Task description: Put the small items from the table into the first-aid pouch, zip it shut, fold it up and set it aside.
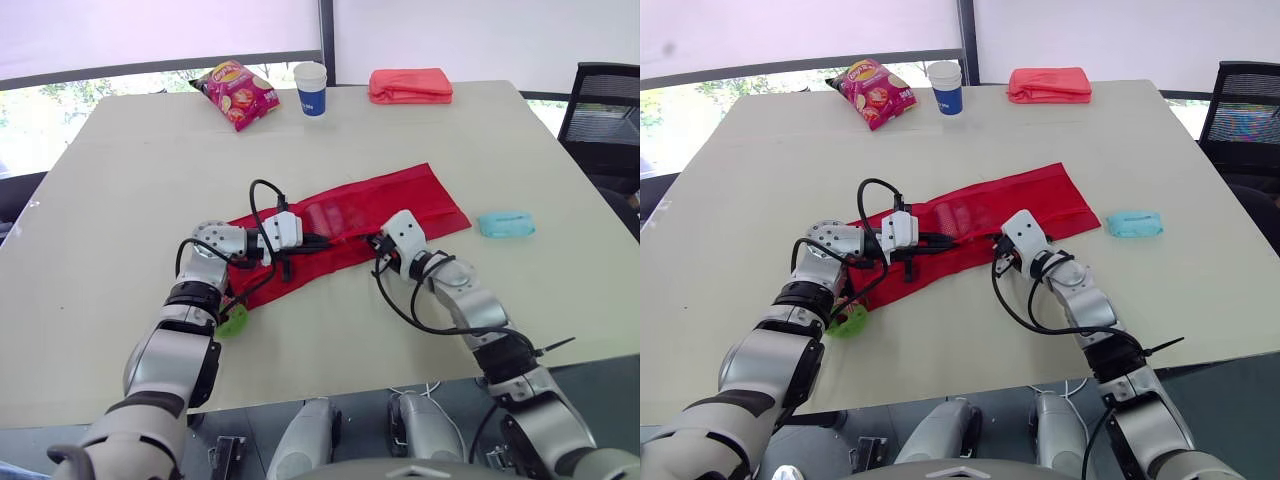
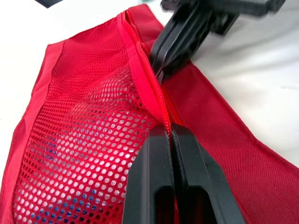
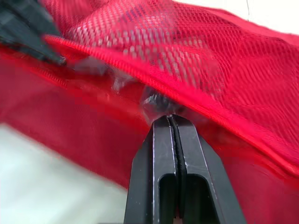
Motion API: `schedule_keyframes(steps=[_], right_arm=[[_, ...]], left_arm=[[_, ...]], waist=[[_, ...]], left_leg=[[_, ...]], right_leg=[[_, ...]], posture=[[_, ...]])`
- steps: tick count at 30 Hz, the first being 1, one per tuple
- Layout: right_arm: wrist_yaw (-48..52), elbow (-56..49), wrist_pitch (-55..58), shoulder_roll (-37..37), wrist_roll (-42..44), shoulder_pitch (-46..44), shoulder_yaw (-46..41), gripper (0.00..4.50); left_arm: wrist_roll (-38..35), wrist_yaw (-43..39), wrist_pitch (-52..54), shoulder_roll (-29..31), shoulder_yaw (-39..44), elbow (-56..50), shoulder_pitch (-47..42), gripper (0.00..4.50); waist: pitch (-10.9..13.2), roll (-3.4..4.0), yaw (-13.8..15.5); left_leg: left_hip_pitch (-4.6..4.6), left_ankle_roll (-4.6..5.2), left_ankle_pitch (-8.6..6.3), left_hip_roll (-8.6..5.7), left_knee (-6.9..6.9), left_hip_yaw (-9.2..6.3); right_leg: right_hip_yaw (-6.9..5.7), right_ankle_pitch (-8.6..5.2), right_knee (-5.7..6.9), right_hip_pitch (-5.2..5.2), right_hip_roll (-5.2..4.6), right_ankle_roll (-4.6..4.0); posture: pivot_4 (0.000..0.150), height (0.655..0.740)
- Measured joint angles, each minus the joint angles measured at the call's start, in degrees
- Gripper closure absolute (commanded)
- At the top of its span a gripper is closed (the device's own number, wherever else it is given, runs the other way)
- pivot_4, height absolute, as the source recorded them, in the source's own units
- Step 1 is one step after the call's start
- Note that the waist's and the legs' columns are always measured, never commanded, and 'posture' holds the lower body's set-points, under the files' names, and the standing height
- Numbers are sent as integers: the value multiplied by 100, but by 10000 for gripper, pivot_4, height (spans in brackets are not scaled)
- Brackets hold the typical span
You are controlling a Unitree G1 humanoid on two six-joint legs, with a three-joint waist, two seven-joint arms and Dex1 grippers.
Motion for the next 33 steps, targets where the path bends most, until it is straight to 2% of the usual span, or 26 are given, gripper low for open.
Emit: schedule_keyframes(steps=[8,12,16,21,23,25,27,28,29,30,31,32,33], right_arm=[[-546,936,-915,429,-298,-339,-87,44837],[-476,891,-972,377,-306,-293,-115,44837],[94,-168,-811,-35,-128,310,-83,44837],[998,-2158,-545,-798,705,1519,-346,44837],[1461,-3208,-349,-1371,1518,2202,-873,39564],[1576,-3524,-204,-1606,1841,2371,-1255,33213],[1690,-3943,93,-1914,2471,2705,-1803,21310],[1714,-3997,148,-1971,2576,2751,-1889,17882],[1772,-4149,285,-2104,2899,2928,-2210,12356],[1781,-4166,309,-2151,2976,2973,-2303,9264],[1773,-4201,342,-2203,3080,3028,-2447,4920],[1744,-4225,390,-2233,3188,3063,-2592,25],[1717,-4248,409,-2253,3255,3072,-2675,0]], left_arm=[[-60,-12,4,-4,6,-93,100,45000],[-58,-12,-2,-6,2,-92,99,45000],[-34,-10,-37,6,-3,-66,106,45000],[-4,-45,-156,72,-2,-4,118,45000],[-25,-227,-188,106,-1,67,66,45000],[-47,-330,-199,185,5,157,52,45000],[-75,-578,-222,198,11,231,-44,45000],[-78,-622,-226,222,18,245,-47,45000],[-71,-743,-227,240,19,348,-122,45000],[-68,-776,-234,255,19,385,-147,45000],[-41,-799,-273,287,6,468,-196,38864],[29,-801,-331,359,-5,614,-268,35273],[71,-802,-376,444,-4,693,-308,30781]], waist=[[-1,1,-8],[-1,2,-6],[-1,2,6],[-2,2,2],[-2,3,8],[-4,-1,-9],[-5,-2,10],[-6,-3,3],[-6,-2,5],[-6,-3,8],[-6,-3,6],[-6,-3,0],[-6,-3,-9]], left_leg=[[0,-1,0,0,-1,-1],[-1,0,0,0,-1,-1],[-2,1,-1,-3,0,-4],[2,6,-4,0,0,-2],[0,27,-16,1,1,-1],[4,29,-17,3,3,6],[4,31,-18,7,2,3],[6,31,-18,9,2,5],[5,31,-18,10,2,7],[5,32,-19,10,3,8],[5,32,-19,10,3,10],[5,33,-19,10,3,11],[6,33,-19,11,2,12]], right_leg=[[2,0,2,-2,0,0],[2,0,2,-3,0,0],[3,0,1,-2,0,0],[2,0,2,1,2,2],[1,-1,0,3,2,3],[3,-1,-4,7,3,4],[-2,-1,-4,8,5,4],[-1,-1,-4,8,5,4],[0,-1,-4,8,6,4],[0,-1,-4,9,6,4],[1,-1,-4,9,5,4],[2,-1,-4,8,6,4],[3,-1,-4,8,8,4]], posture=[[1500,7395],[1500,7395],[1500,7395],[1500,7395],[1500,7395],[1500,7395],[1500,7395],[1500,7395],[1500,7395],[1500,7395],[1500,7395],[1500,7395],[1500,7395]])
